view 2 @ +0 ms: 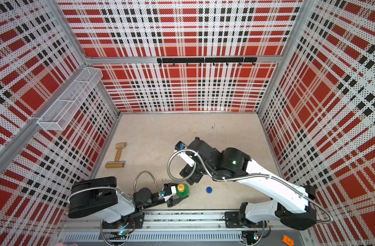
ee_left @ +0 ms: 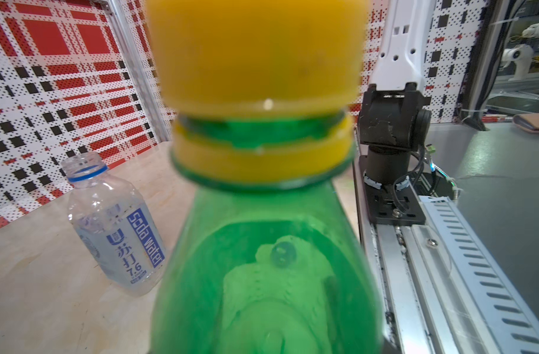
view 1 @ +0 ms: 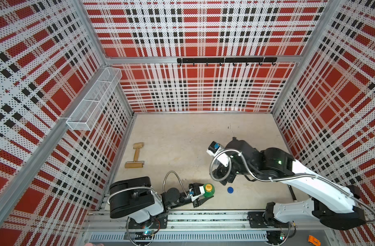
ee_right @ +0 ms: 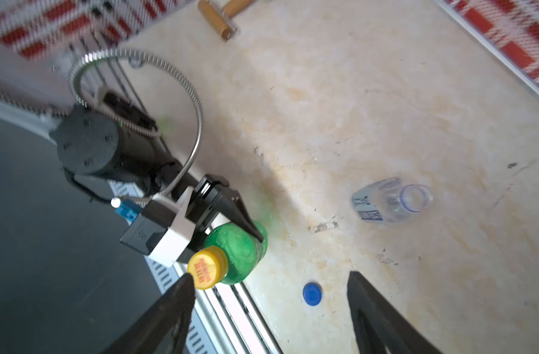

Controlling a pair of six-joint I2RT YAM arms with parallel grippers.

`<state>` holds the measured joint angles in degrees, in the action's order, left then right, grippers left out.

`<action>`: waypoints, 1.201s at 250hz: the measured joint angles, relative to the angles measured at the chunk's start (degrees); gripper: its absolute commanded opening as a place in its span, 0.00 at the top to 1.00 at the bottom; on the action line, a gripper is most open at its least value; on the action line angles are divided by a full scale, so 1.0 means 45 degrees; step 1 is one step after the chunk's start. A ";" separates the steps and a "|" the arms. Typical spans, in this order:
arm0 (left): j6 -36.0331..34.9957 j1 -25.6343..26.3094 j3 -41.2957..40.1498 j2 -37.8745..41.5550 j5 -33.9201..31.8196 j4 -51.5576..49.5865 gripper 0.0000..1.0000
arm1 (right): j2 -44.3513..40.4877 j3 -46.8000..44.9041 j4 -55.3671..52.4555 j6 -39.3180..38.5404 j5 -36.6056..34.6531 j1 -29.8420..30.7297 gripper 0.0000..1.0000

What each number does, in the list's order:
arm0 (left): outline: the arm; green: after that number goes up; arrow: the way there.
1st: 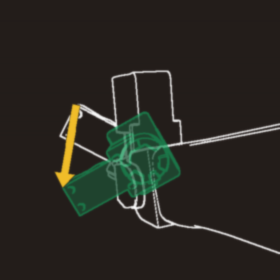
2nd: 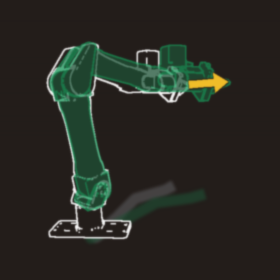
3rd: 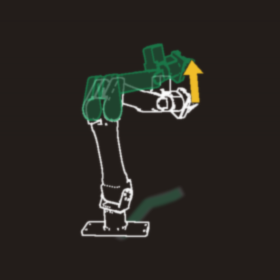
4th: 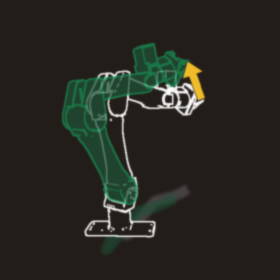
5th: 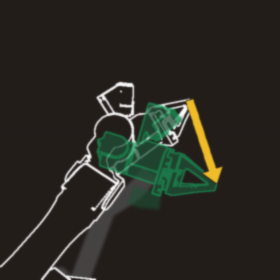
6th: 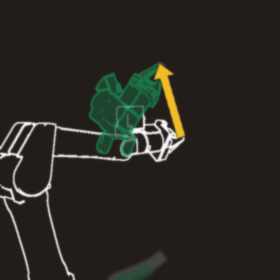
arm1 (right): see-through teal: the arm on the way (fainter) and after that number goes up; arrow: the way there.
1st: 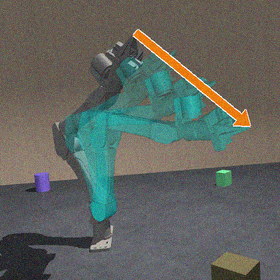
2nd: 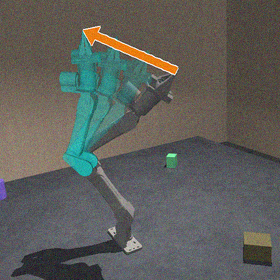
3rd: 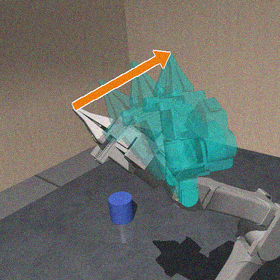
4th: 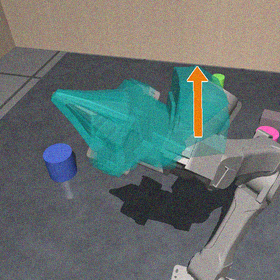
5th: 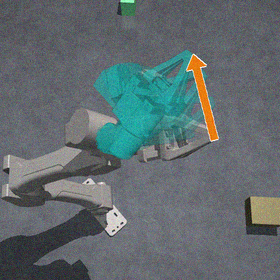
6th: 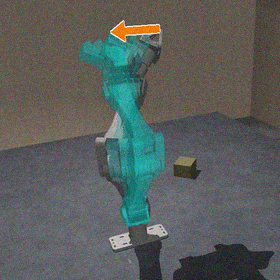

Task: Screw on the bottle caps
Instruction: Screw the bottle cap onto the plastic bottle.

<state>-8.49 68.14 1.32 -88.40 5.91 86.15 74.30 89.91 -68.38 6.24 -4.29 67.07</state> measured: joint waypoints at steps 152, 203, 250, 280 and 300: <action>0.0141 -0.0073 0.0029 -0.0214 0.1190 -0.0136 0.46 | 0.1637 0.0005 -0.2064 -0.2671 -0.0253 0.1826 0.42; 0.0112 -0.0019 0.0160 -0.0330 0.1214 -0.0194 0.46 | 0.2195 -0.0015 -0.1821 -0.2633 -0.0053 0.1826 0.47; 0.0102 0.0029 0.0165 -0.0359 0.1214 -0.0209 0.46 | 0.2317 -0.0146 -0.1695 -0.2623 0.0325 0.1826 0.52; 0.0102 0.0029 0.0170 -0.0403 0.1214 -0.0214 0.46 | 0.2322 -0.0350 -0.1685 -0.2545 0.0359 0.1826 0.59; 0.0102 0.0034 0.0170 -0.0418 0.1209 -0.0214 0.46 | 0.2361 -0.0389 -0.1700 -0.2482 0.0335 0.1826 0.61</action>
<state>-8.03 68.29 2.09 -90.28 11.35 85.19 84.93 88.16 -76.03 -4.93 -2.79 75.29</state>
